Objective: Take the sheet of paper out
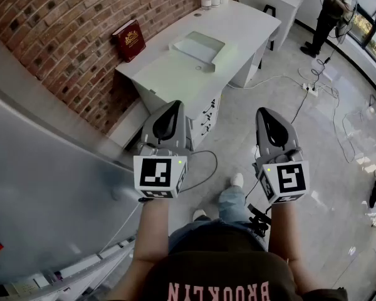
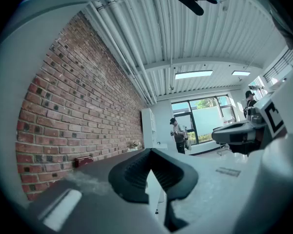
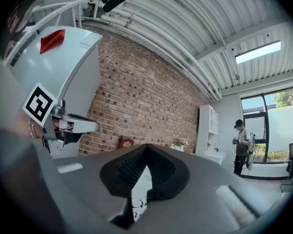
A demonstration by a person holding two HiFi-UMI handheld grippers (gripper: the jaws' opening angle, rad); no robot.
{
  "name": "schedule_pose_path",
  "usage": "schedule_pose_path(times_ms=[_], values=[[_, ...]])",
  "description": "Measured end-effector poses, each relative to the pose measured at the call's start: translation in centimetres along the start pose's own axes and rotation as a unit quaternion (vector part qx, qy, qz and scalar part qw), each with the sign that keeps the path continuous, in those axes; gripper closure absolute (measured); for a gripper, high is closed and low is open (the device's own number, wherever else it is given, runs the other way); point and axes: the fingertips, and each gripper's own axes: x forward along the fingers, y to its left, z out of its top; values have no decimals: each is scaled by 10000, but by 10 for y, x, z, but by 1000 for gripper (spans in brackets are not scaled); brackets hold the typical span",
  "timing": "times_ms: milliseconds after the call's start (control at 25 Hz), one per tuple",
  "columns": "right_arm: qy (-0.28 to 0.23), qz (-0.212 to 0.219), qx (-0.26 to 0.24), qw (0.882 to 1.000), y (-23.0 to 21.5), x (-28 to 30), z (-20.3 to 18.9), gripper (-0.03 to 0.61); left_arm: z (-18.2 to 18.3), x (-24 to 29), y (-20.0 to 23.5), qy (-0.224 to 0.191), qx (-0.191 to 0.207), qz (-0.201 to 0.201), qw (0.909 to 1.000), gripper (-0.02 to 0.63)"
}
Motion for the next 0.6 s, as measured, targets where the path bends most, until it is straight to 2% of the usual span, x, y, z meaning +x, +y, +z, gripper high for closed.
schedule_pose_path(times_ms=[320,600], values=[[25,63,2,10000,-25,16,-12,580,-6,29,-3,48,-41,83,9999,614],[166,224,62,9996,-67,53,-24,580,-14,84,-7,165,-74,254,9995,614]])
